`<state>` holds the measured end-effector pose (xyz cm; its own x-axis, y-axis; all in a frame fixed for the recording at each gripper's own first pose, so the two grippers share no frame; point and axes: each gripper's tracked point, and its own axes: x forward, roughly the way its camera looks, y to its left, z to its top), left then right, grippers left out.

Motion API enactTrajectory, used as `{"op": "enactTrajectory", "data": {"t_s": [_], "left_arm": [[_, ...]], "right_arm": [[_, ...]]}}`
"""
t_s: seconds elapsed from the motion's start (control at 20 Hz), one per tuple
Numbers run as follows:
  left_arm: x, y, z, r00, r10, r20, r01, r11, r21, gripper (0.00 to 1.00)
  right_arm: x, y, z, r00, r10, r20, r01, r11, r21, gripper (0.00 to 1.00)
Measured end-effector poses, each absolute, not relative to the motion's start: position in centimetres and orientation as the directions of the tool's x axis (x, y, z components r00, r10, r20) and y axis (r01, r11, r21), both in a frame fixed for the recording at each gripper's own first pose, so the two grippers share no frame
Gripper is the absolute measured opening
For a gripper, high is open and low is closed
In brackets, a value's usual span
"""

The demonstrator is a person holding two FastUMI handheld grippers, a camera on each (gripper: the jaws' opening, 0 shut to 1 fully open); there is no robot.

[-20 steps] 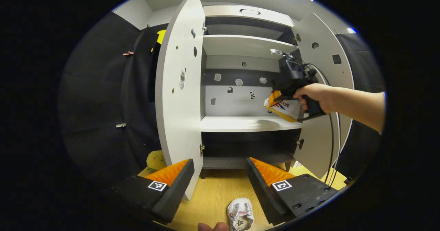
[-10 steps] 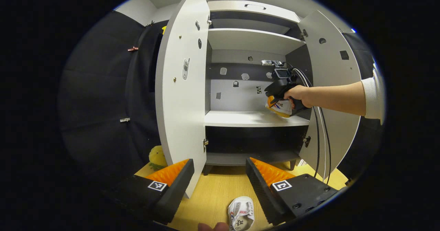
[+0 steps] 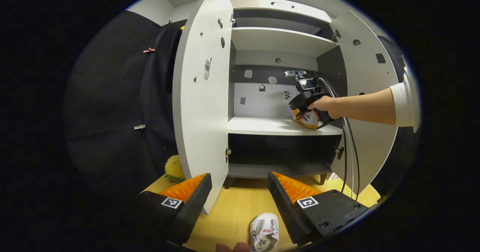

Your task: Grab one shoe with the right hand and put it into the shoe cabinet, grab the other shoe with the left hand and put it into the shoe cabinet; then close the right door with the right hand and the left door with the left hand.

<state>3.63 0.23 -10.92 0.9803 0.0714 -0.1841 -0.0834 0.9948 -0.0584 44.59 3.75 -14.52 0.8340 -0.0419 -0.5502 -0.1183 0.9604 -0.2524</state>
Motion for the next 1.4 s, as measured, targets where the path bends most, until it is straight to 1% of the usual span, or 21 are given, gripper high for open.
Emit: {"op": "enactTrajectory", "data": {"t_s": [0.05, 0.1, 0.15, 0.2, 0.25, 0.3, 0.35, 0.45, 0.5, 0.75, 0.9, 1.05, 1.15, 1.25, 1.4], "left_arm": [[3.6, 0.2, -11.0, 0.98, 0.068, -0.185, -0.081, 0.995, -0.062, 0.95], [3.6, 0.2, -11.0, 0.981, 0.065, -0.185, -0.078, 0.995, -0.066, 0.95], [3.5, 0.2, -11.0, 0.981, 0.061, -0.183, -0.075, 0.995, -0.068, 0.95], [3.4, 0.2, -10.9, 0.982, 0.06, -0.18, -0.073, 0.995, -0.068, 0.95], [3.4, 0.2, -10.9, 0.982, 0.058, -0.179, -0.071, 0.995, -0.068, 0.95], [3.3, 0.2, -10.8, 0.983, 0.056, -0.175, -0.069, 0.995, -0.069, 0.95], [3.1, 0.2, -10.7, 0.983, 0.051, -0.174, -0.064, 0.995, -0.073, 0.95], [2.8, -0.1, -10.5, 0.985, 0.033, -0.166, -0.048, 0.995, -0.083, 0.95], [2.6, -0.2, -10.4, 0.986, 0.028, -0.161, -0.043, 0.995, -0.085, 0.95], [1.5, -0.2, -10.1, 0.99, 0.014, -0.142, -0.025, 0.997, -0.072, 0.95], [0.5, -0.1, -10.7, 0.992, -0.007, -0.124, -0.002, 0.997, -0.073, 0.95], [-0.6, -0.3, -12.8, 0.992, -0.042, -0.121, 0.036, 0.998, -0.051, 0.95], [-1.4, -0.8, -15.3, 0.987, -0.069, -0.147, 0.063, 0.997, -0.045, 0.95], [-2.5, -1.7, -18.4, 0.975, -0.101, -0.197, 0.092, 0.994, -0.057, 0.95], [-3.9, -3.3, -23.0, 0.95, -0.145, -0.278, 0.131, 0.989, -0.068, 0.95]], "right_arm": [[44.4, 3.9, -14.5, 0.832, -0.038, -0.553, -0.117, 0.963, -0.242, 0.17], [44.0, 4.0, -14.3, 0.832, -0.036, -0.554, -0.118, 0.963, -0.24, 0.27], [43.7, 4.2, -14.2, 0.834, -0.03, -0.551, -0.124, 0.963, -0.24, 0.33], [43.3, 4.5, -13.9, 0.837, -0.02, -0.546, -0.131, 0.963, -0.236, 0.55], [42.8, 4.7, -13.5, 0.842, -0.015, -0.54, -0.131, 0.964, -0.231, 0.62], [42.3, 5.0, -13.1, 0.849, -0.009, -0.529, -0.126, 0.968, -0.218, 0.72], [41.6, 5.2, -12.4, 0.859, -0.004, -0.512, -0.117, 0.972, -0.204, 0.73], [40.3, 6.0, -11.1, 0.885, 0.02, -0.464, -0.107, 0.981, -0.162, 0.87], [39.3, 6.3, -10.1, 0.902, 0.032, -0.431, -0.104, 0.984, -0.145, 0.98], [32.9, 7.1, -4.5, 0.963, 0.087, -0.256, -0.107, 0.992, -0.066, 0.98], [27.3, 7.4, -1.8, 0.978, 0.12, -0.168, -0.126, 0.992, -0.028, 0.98], [21.1, 7.4, -0.1, 0.983, 0.156, -0.098, -0.159, 0.987, -0.026, 0.98], [17.1, 7.1, 0.2, 0.982, 0.178, -0.067, -0.18, 0.983, -0.022, 0.98], [13.6, 6.7, -0.1, 0.979, 0.192, -0.069, -0.192, 0.981, 0.004, 0.98], [10.0, 5.6, -0.5, 0.978, 0.195, -0.076, -0.193, 0.981, 0.031, 0.98]]}}
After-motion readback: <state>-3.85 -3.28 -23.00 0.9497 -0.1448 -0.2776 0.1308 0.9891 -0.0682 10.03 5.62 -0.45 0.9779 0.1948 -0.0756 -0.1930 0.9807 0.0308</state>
